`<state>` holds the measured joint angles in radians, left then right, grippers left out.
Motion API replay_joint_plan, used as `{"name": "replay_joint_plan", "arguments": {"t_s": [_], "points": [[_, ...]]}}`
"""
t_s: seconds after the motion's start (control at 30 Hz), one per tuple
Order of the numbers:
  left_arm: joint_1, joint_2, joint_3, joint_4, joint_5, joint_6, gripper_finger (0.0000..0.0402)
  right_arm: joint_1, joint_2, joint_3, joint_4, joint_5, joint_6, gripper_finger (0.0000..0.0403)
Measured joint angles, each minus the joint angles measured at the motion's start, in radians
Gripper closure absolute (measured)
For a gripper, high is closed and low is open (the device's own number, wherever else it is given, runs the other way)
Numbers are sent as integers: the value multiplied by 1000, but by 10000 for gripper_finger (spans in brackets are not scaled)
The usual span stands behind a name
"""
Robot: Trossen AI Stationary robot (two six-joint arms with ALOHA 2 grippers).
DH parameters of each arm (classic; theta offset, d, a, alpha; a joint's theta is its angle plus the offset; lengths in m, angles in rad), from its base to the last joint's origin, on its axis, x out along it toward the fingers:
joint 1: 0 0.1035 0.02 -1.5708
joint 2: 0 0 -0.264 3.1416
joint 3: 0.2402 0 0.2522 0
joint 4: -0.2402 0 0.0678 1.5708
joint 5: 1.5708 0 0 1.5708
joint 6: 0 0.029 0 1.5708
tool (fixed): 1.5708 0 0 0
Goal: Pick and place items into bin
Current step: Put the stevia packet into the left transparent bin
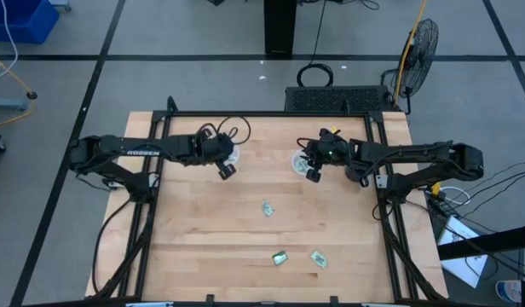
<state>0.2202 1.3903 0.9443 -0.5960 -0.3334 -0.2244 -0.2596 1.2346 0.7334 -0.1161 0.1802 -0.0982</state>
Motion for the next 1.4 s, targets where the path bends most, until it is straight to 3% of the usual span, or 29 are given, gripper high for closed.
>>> {"name": "replay_joint_plan", "arguments": {"t_s": [0.53, 1.1, 1.4], "points": [[37, 69, -119, 165, 59, -42, 391, 0, 0, 0, 0, 1, 6, 314], [84, 225, -119, 227, 80, -49, 398, 0, 0, 0, 8, 1, 4, 314], [94, 220, -119, 266, 81, -42, 351, 0, 0, 0, 8, 1, 4, 314]]}}
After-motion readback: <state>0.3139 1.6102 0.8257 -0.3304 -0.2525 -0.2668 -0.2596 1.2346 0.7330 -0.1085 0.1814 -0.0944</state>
